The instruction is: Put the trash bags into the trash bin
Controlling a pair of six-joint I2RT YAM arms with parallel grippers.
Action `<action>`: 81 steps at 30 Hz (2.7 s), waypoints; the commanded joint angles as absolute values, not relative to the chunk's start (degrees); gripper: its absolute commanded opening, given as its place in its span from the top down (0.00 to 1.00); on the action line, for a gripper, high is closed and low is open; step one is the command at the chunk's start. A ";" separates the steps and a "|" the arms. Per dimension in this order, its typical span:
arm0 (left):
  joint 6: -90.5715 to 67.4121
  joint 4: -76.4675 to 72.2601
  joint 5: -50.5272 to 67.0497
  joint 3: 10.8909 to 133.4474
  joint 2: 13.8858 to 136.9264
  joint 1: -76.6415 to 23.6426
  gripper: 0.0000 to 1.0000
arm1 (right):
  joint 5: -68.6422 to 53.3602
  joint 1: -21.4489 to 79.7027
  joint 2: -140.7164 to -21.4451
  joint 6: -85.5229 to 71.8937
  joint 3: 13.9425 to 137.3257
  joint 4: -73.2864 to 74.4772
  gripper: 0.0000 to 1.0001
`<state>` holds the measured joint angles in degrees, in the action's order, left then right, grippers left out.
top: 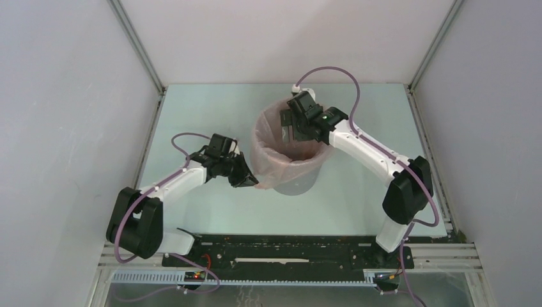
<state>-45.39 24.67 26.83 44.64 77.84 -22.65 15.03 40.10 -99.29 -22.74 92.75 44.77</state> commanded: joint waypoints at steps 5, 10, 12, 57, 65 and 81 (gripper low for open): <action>-42.98 25.79 24.84 48.51 78.37 -23.29 1.00 | 26.99 42.96 -101.19 -17.50 83.05 16.78 0.10; -41.34 26.69 24.32 49.32 80.47 -23.33 1.00 | 25.28 42.79 -103.45 -18.10 85.07 14.56 0.18; -41.42 27.14 24.33 49.22 79.96 -23.29 1.00 | 23.14 42.63 -104.21 -18.16 87.86 18.75 0.20; -34.94 35.73 19.86 55.38 78.77 -23.73 0.87 | 19.03 47.14 -91.94 -25.96 78.58 30.98 0.18; -33.53 37.68 20.01 57.45 80.04 -23.91 0.78 | 18.99 46.77 -91.93 -24.67 87.10 37.21 0.18; -32.90 39.91 17.64 56.85 74.42 -23.81 0.49 | 17.22 47.86 -82.22 -23.24 100.37 49.41 0.17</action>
<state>-33.95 39.64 18.33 53.60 74.17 -23.51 17.34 47.62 -88.53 -24.08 95.85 46.04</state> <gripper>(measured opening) 0.488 0.827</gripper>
